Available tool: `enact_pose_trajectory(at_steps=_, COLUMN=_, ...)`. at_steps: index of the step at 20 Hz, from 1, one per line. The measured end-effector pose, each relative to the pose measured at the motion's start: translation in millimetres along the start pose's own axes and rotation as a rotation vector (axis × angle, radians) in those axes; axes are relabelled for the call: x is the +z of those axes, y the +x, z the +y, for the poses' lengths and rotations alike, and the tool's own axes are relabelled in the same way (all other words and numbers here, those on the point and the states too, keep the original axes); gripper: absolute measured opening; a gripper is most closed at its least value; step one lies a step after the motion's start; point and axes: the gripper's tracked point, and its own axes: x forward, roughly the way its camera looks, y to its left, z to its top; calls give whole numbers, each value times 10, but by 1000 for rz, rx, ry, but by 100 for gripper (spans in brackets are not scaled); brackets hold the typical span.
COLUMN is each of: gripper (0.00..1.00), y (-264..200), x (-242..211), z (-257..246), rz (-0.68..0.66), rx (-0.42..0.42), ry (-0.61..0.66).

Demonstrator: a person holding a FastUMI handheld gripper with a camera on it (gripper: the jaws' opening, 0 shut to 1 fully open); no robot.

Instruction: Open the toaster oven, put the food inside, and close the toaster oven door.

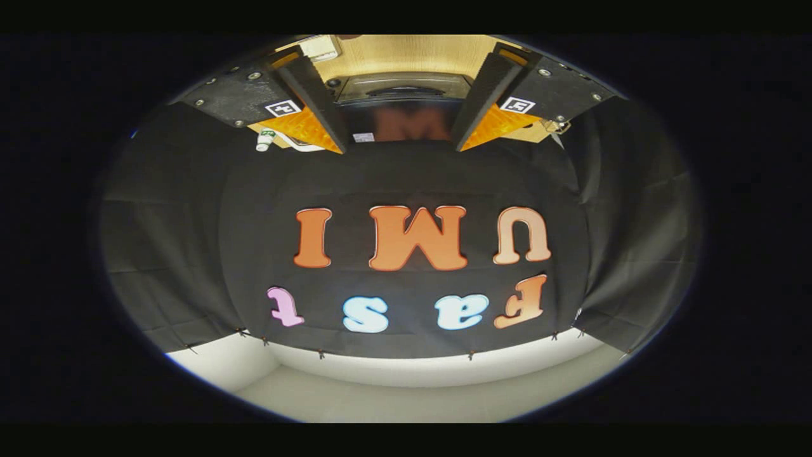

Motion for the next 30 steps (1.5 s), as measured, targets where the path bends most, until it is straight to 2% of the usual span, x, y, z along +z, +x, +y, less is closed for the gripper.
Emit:
enact_pose_trajectory(at_steps=10, gripper=98, y=770, x=-1183, z=128, rz=236, rx=37, ry=-109)
enact_pose_trajectory(at_steps=14, gripper=98, y=1051, x=-1498, z=161, rz=302, rx=56, ry=-132)
enact_pose_trajectory(at_steps=21, gripper=98, y=1287, x=-1789, z=258, rz=393, rx=105, ry=-92)
enact_pose_trajectory(at_steps=23, gripper=98, y=1280, x=-1847, z=253, rz=413, rx=105, ry=-106)
enact_pose_trajectory(at_steps=26, gripper=98, y=1273, x=-1829, z=283, rz=426, rx=105, ry=-52)
enact_pose_trajectory(at_steps=30, gripper=98, y=1196, x=-1857, z=237, rz=445, rx=97, ry=-77)
